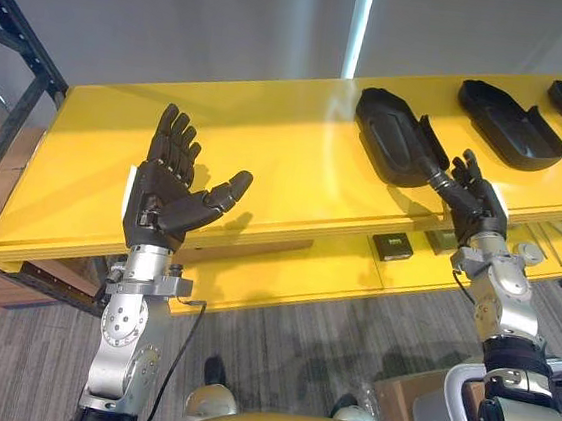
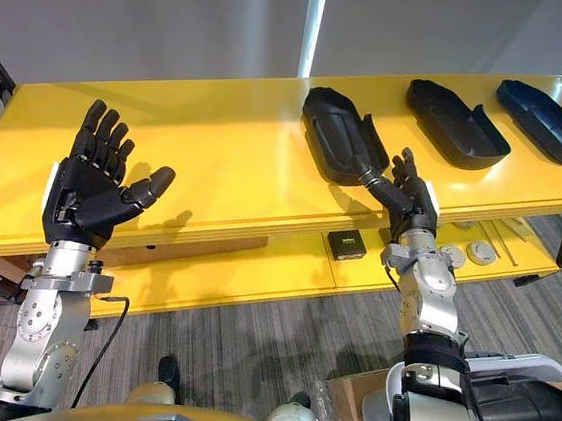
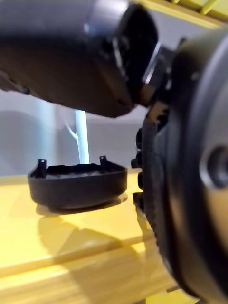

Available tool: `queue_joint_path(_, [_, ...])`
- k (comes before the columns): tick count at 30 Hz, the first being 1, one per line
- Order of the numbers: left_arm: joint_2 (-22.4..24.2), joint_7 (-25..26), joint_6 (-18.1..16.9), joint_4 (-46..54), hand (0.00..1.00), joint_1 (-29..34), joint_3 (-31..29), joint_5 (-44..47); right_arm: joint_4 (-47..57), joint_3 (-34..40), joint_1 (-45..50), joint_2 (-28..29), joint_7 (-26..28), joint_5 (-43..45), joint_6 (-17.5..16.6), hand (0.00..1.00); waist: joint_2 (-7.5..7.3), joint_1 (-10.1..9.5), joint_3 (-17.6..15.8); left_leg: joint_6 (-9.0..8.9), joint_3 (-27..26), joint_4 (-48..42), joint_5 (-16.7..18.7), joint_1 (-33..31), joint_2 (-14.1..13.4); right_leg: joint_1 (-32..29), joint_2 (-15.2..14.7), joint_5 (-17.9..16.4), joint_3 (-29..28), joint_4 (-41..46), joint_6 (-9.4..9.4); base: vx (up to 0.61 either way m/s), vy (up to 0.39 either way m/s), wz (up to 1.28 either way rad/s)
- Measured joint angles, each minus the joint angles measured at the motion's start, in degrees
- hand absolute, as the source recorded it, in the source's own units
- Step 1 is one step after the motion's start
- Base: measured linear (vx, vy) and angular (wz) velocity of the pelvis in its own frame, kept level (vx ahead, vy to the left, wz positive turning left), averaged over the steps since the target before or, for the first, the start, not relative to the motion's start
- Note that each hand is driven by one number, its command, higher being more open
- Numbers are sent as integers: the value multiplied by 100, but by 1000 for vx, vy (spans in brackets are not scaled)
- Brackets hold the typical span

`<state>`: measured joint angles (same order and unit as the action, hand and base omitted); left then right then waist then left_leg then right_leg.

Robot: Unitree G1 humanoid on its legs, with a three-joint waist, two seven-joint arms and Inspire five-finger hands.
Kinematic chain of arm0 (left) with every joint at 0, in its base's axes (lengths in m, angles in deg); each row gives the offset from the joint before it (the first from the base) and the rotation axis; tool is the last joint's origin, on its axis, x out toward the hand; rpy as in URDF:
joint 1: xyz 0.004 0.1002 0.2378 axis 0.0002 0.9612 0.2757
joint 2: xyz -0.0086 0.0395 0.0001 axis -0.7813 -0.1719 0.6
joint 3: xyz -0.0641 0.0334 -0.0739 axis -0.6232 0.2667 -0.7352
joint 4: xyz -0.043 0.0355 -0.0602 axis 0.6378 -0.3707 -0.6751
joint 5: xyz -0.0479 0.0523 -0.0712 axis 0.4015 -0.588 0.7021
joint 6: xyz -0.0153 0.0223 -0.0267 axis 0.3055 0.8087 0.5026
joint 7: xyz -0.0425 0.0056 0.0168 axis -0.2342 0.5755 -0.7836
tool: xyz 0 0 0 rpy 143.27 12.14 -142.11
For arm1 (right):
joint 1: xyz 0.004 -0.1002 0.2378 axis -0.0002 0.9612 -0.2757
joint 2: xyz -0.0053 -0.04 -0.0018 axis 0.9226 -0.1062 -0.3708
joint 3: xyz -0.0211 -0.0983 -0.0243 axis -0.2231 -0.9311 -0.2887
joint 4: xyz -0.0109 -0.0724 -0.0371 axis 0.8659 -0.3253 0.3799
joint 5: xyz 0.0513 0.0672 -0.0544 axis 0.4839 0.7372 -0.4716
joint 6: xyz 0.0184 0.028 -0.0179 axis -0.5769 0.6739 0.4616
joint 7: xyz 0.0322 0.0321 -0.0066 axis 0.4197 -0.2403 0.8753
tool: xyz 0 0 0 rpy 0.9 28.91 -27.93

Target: Walk over and take three plastic housings, then place them on the shelf

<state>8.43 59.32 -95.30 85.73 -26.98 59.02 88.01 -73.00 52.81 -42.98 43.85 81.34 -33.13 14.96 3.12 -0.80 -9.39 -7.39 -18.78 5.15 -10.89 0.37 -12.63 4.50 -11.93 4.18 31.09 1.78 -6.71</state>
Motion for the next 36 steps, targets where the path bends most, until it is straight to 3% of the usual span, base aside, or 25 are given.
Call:
queue_joint_path(24, [-1,-53,-1,-45,100,0,2,0,-5,-71,-90,0,8,-5,0,100,31,-49,-64,24,37,0,-47,27,5,57,-3,42,28,4,-23,-5,1,0])
queue_joint_path(28, [-5,-54,-1,-80,100,2,3,2,-1,-70,-90,0,-329,-72,-70,100,31,-48,-64,25,31,1,-47,29,4,59,-3,43,25,4,-25,0,0,0])
queue_joint_path(31, [-21,-43,-17,-80,100,13,29,-4,289,-32,-5,0,-903,-590,-174,100,36,-42,-66,4,16,1,-25,32,1,58,-2,44,17,2,-25,0,0,0])
queue_joint_path(36, [-23,15,-134,-75,100,133,51,-4,2437,312,891,193,-1853,-1693,-443,100,41,-14,-65,3,-127,1,44,127,-8,56,-2,46,-111,-2,-29,3,3,-12])
